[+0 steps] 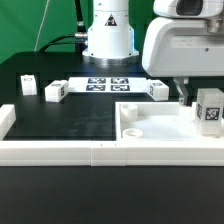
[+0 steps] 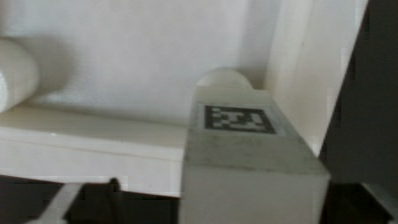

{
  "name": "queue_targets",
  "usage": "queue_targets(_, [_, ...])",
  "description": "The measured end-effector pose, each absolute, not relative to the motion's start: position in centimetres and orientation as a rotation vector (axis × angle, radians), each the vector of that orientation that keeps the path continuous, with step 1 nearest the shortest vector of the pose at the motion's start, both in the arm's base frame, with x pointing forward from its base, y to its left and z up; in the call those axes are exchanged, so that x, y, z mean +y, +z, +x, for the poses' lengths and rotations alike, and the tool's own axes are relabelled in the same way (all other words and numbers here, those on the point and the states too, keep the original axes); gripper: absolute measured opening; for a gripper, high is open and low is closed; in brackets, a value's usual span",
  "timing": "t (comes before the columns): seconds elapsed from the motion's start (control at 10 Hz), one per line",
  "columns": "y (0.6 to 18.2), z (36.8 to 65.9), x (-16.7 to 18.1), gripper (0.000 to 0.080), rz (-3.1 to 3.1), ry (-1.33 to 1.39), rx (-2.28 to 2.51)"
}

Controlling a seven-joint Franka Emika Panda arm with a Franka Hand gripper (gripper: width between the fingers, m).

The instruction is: Assemble one leg

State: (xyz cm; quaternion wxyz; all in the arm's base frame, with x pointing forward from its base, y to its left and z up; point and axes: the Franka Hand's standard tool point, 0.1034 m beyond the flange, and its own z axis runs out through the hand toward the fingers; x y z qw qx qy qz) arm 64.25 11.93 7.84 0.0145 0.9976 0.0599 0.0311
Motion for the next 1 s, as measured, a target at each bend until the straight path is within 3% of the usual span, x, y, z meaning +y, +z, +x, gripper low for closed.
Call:
queue_targets(0.1, [7.84,64.25,11.92,0.0424,3.105,0.097,0.186])
queue_targets(0.2, [7.84,64.25,11.94,0.0424,3.107,0.097,0.173])
queue_targets(0.3, [7.81,64.22,11.93,0.0291,3.110,0.096,0.130])
queue_targets(0.5, [7.73,64.22,11.90,0.0291,3.114,0.096,0.099])
queue_targets(1.0, [7.54,64.24,11.90,0.0291,3.024,0.105,-0.891])
